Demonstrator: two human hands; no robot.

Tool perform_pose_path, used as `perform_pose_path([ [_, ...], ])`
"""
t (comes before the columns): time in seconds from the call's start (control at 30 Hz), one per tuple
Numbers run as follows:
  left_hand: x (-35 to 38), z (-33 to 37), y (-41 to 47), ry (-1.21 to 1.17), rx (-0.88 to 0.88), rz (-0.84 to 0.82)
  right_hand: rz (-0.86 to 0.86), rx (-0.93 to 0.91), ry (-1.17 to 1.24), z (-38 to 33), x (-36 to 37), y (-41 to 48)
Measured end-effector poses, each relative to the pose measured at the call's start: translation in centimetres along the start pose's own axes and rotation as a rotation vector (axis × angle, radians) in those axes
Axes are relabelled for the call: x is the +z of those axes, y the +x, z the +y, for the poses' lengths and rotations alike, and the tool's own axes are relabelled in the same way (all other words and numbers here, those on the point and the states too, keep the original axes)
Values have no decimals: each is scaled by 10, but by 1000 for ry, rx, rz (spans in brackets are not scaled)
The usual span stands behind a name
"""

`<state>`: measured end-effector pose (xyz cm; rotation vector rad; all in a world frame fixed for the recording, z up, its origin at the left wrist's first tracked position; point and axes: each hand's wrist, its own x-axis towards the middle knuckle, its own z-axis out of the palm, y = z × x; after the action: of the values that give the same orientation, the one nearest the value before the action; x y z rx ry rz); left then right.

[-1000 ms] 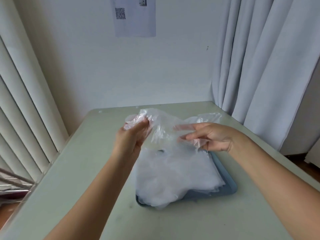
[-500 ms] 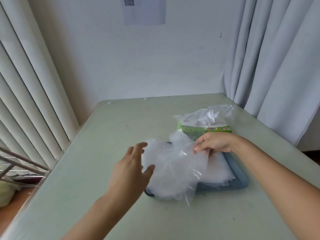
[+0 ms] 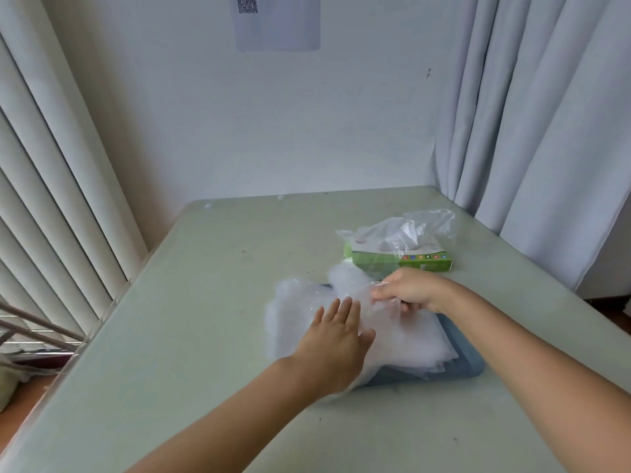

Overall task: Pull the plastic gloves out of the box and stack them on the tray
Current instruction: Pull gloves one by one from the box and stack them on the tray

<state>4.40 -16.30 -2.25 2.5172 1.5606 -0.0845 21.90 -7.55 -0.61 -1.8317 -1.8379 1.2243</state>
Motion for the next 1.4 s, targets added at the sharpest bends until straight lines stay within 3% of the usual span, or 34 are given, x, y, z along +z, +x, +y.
perform_pose_path([
  [0.13, 14, -13, 4, 3, -18, -124, -168, 98, 94, 3, -13, -11],
  [0.3, 24, -18, 11, -304, -113, 1, -284, 89, 211, 12, -24, -20],
  [0.5, 24, -30, 10, -154, -64, -14, -292, 208, -96, 18, -33, -29],
  [0.57, 22, -33, 11, -135, -53, -38, -204, 228, -318, 13, -37, -38],
  [0.6, 22, -35, 10, -123, -47, -47, -68, 185, -464, 11, -36, -40],
  [0.63, 22, -36, 10, -111, -40, -51, 136, 92, -568, 11, -34, -40],
  [0.7, 22, -35, 10, -88, -22, -63, 454, -288, -516, 9, -18, -40],
  [0.77, 23, -36, 10, -64, -13, -70, 324, -604, -463, 6, 5, -40],
  [0.83, 24, -36, 9, -45, 1, -71, 23, -608, -533, 13, 30, -36],
  [0.9, 25, -35, 8, -38, 12, -57, -99, -516, -666, 28, 44, -29],
  [1.07, 25, -35, 3, 22, -77, -51, -68, -377, -795, 39, 40, -33],
  [1.23, 9, -48, -6, 67, -235, -167, -87, -208, -829, 38, 20, -50],
  [1.33, -18, -52, -12, 32, -247, -284, 138, -379, -779, 35, 0, -38],
  [1.4, -35, -53, -7, 2, -253, -236, 339, -485, -746, 32, -18, -24],
])
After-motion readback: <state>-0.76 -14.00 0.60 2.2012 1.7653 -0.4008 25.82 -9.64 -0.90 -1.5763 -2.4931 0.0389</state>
